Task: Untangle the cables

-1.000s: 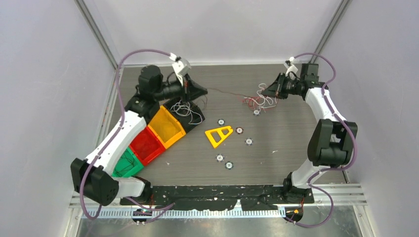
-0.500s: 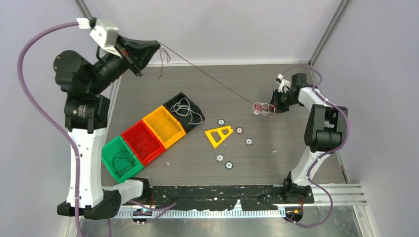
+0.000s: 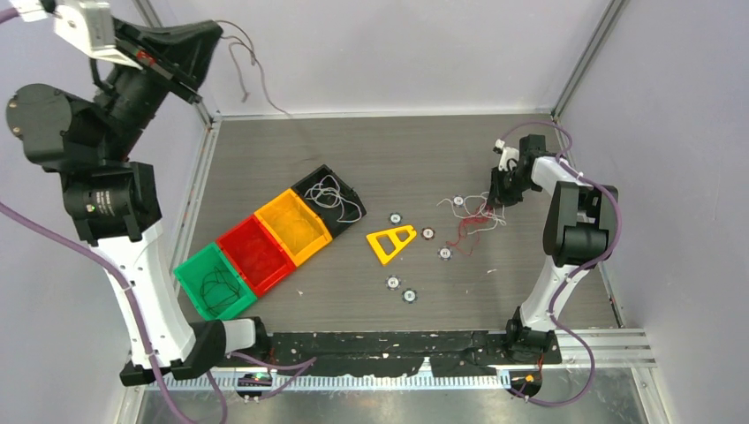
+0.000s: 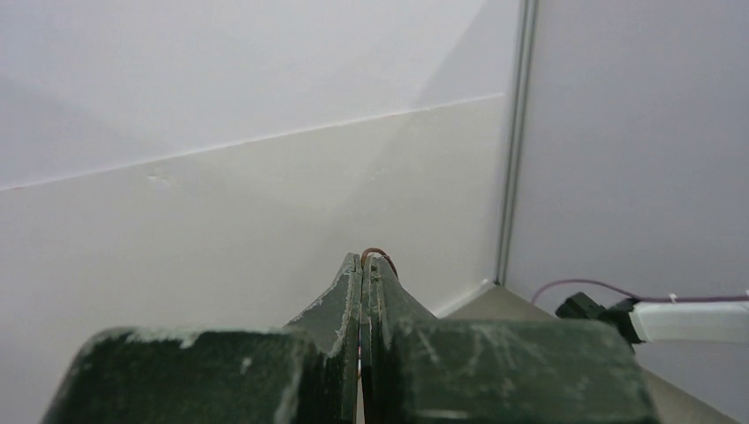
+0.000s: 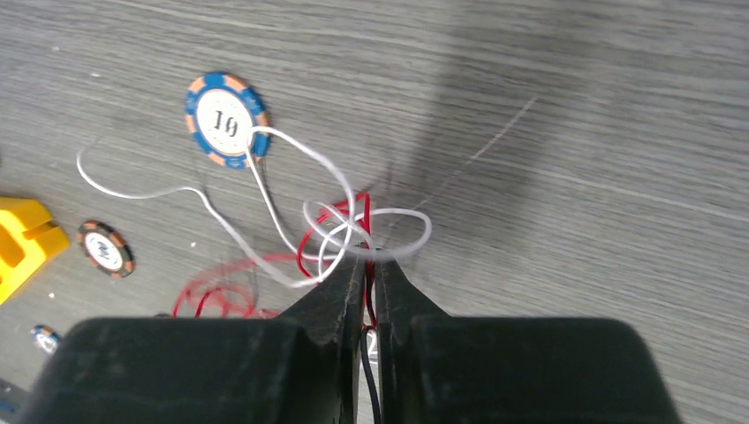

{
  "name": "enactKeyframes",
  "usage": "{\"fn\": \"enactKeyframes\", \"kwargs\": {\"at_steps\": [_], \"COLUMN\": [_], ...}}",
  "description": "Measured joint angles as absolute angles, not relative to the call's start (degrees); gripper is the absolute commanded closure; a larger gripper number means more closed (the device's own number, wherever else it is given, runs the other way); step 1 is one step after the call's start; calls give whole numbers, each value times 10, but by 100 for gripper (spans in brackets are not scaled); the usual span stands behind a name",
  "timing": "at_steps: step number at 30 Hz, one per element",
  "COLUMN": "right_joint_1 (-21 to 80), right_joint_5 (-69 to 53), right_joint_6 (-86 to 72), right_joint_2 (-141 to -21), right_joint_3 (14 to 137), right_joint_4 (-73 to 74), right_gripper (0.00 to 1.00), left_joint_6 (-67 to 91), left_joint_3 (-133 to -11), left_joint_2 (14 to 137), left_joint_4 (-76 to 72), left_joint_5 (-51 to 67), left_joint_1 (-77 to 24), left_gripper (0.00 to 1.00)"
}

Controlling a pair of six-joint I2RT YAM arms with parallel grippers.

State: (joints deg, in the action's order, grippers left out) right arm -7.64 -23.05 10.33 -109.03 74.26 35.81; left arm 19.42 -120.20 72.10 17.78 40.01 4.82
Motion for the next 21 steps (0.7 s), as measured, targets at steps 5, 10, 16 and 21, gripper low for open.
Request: {"fn": "enactKeyframes", "kwargs": {"at_steps": [5, 10, 16, 21], "right_joint_1": [-77, -77, -77, -77], "right_joint_5": [-190, -179, -186, -201], "right_joint_6": [114, 120, 122, 126], "right_joint_2": [-1093, -1093, -1093, -1093], "right_joint_3": [744, 746, 755, 756], "right_joint_4": [358, 358, 364, 376], "right_gripper": [94, 94, 93, 92], "left_joint_6": [226, 236, 194, 136], "left_joint_3": [-1283, -1290, -1189, -1065], "left_joint_2": [747, 744, 672, 576], "left_joint_4": [176, 178, 220, 262], "left_joint_5": [384, 386, 353, 299], "left_joint_1": [107, 139, 186, 218], "left_gripper": [100, 100, 100, 100]}}
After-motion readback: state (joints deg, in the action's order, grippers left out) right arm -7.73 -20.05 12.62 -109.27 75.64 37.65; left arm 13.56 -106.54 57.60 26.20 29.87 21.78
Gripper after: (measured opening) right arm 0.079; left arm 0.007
